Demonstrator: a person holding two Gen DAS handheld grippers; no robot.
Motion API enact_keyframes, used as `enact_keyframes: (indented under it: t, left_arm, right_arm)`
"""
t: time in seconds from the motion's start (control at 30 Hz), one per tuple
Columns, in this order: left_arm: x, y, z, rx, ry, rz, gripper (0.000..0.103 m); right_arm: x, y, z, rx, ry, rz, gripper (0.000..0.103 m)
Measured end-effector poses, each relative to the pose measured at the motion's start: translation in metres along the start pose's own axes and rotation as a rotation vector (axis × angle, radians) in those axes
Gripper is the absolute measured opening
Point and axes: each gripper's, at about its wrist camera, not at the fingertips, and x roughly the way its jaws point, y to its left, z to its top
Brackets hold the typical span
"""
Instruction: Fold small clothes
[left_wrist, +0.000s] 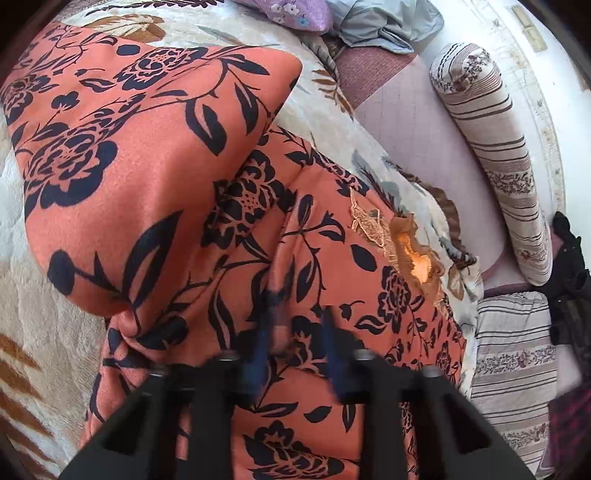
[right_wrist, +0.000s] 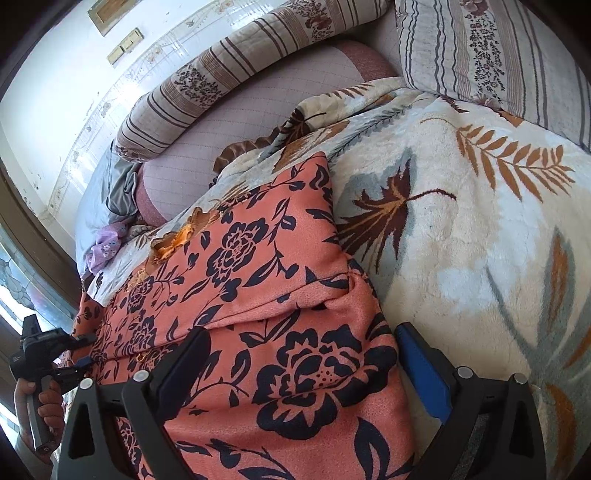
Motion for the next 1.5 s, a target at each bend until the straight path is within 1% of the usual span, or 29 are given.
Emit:
enact_keyframes:
  t: [0.07, 0.2, 0.23, 0.3, 0.33, 0.37, 0.43, 0.5, 0.57, 0.63, 0.7, 0.73, 0.77, 0.8, 0.87, 0.9, 0.93, 0.97, 1.0, 1.03, 1.1, 1.13, 1.23, 1.33, 1.37, 1.4, 1.43, 1.47, 1.5]
  left_arm:
    - [-0.004, -0.005, 0.0, 0.031, -0.027, 0.037, 0.008]
    - [-0.044, -0.021, -0.013, 0.109, -0.202, 0.069, 0.008]
    - [-0.039, -0.021, -0.018, 0.134, -0.2, 0.11, 0.008]
    - [-0.006, -0.007, -0.022, 0.137, -0.103, 0.211, 0.008]
    - [0.007, 0.006, -0.025, 0.109, -0.08, 0.206, 0.01]
    - [0.004, 0.008, -0.027, 0.126, -0.123, 0.185, 0.01]
    - [0.003, 0.001, -0.031, 0.176, -0.147, 0.211, 0.01]
    - [0.005, 0.001, -0.035, 0.215, -0.162, 0.221, 0.01]
    - [0.005, 0.005, -0.038, 0.241, -0.183, 0.202, 0.01]
    - [0.005, 0.011, -0.04, 0.227, -0.194, 0.165, 0.01]
    - [0.003, 0.013, -0.036, 0.214, -0.192, 0.146, 0.01]
    - [0.004, 0.014, -0.036, 0.212, -0.194, 0.138, 0.01]
    - [0.001, 0.016, -0.038, 0.213, -0.197, 0.133, 0.01]
    - [0.001, 0.016, -0.038, 0.213, -0.201, 0.129, 0.01]
    - [-0.002, 0.019, -0.039, 0.214, -0.208, 0.124, 0.01]
    - [-0.003, 0.019, -0.04, 0.216, -0.21, 0.123, 0.01]
    - [-0.002, 0.018, -0.039, 0.216, -0.211, 0.122, 0.01]
    - [-0.002, 0.019, -0.04, 0.215, -0.212, 0.118, 0.01]
    - [-0.002, 0.019, -0.04, 0.213, -0.212, 0.114, 0.01]
    - [-0.001, 0.02, -0.039, 0.209, -0.213, 0.11, 0.01]
    - [-0.001, 0.021, -0.039, 0.204, -0.217, 0.107, 0.01]
    - [-0.001, 0.021, -0.039, 0.203, -0.22, 0.107, 0.01]
    - [-0.001, 0.023, -0.039, 0.191, -0.223, 0.091, 0.01]
    - [-0.003, 0.026, -0.037, 0.177, -0.218, 0.059, 0.01]
    - [-0.005, 0.024, -0.037, 0.181, -0.216, 0.056, 0.012]
    - [-0.007, 0.021, -0.037, 0.19, -0.205, 0.055, 0.02]
    - [-0.01, 0.016, -0.036, 0.207, -0.181, 0.052, 0.035]
    - [-0.016, 0.01, -0.037, 0.22, -0.149, 0.052, 0.044]
    - [-0.026, 0.005, -0.038, 0.211, -0.124, 0.047, 0.06]
  right_arm:
    - [0.0, 0.0, 0.0, 0.001, -0.001, 0.001, 0.101]
    - [0.0, -0.001, 0.0, 0.003, -0.002, 0.005, 0.101]
    - [0.0, -0.001, 0.0, 0.002, -0.002, 0.004, 0.101]
    - [0.0, -0.001, 0.0, 0.0, -0.001, 0.002, 0.101]
    - [-0.001, -0.001, 0.0, 0.0, -0.001, 0.003, 0.101]
    - [-0.002, -0.001, 0.001, 0.001, 0.001, 0.003, 0.101]
    - [-0.004, -0.001, 0.004, 0.006, 0.017, 0.0, 0.101]
    - [-0.007, 0.004, 0.013, 0.008, 0.066, -0.011, 0.1]
    - [-0.019, 0.01, 0.029, 0.049, 0.044, 0.054, 0.1]
    - [-0.023, 0.023, 0.053, 0.044, 0.017, 0.107, 0.1]
    - [-0.009, 0.036, 0.085, 0.035, 0.037, 0.186, 0.1]
    - [0.003, 0.039, 0.102, 0.035, 0.045, 0.195, 0.1]
    - [0.016, 0.039, 0.115, 0.053, 0.061, 0.202, 0.1]
    - [0.035, 0.037, 0.126, 0.096, 0.105, 0.235, 0.1]
    - [0.078, 0.027, 0.139, 0.194, 0.23, 0.323, 0.1]
    - [0.091, 0.023, 0.141, 0.192, 0.239, 0.3, 0.099]
    - [0.103, 0.015, 0.143, 0.166, 0.219, 0.218, 0.099]
    - [0.111, 0.001, 0.142, 0.178, 0.187, 0.1, 0.099]
    - [0.112, -0.014, 0.14, 0.234, 0.147, 0.053, 0.097]
    - [0.107, -0.024, 0.138, 0.293, 0.087, 0.065, 0.096]
    - [0.1, -0.012, 0.135, 0.255, 0.106, 0.04, 0.098]
    - [0.094, -0.001, 0.134, 0.205, 0.121, 0.013, 0.098]
    - [0.045, 0.041, 0.116, 0.041, 0.016, -0.01, 0.098]
    - [0.001, 0.083, 0.074, -0.126, -0.062, -0.025, 0.099]
    - [-0.007, 0.094, 0.056, -0.181, -0.064, -0.016, 0.099]
    - [-0.01, 0.105, 0.037, -0.246, -0.052, -0.019, 0.099]
    - [-0.005, 0.112, 0.019, -0.308, -0.033, -0.055, 0.099]
    - [0.004, 0.114, 0.003, -0.357, -0.003, -0.105, 0.099]
    - [0.02, 0.111, -0.015, -0.403, 0.066, -0.159, 0.099]
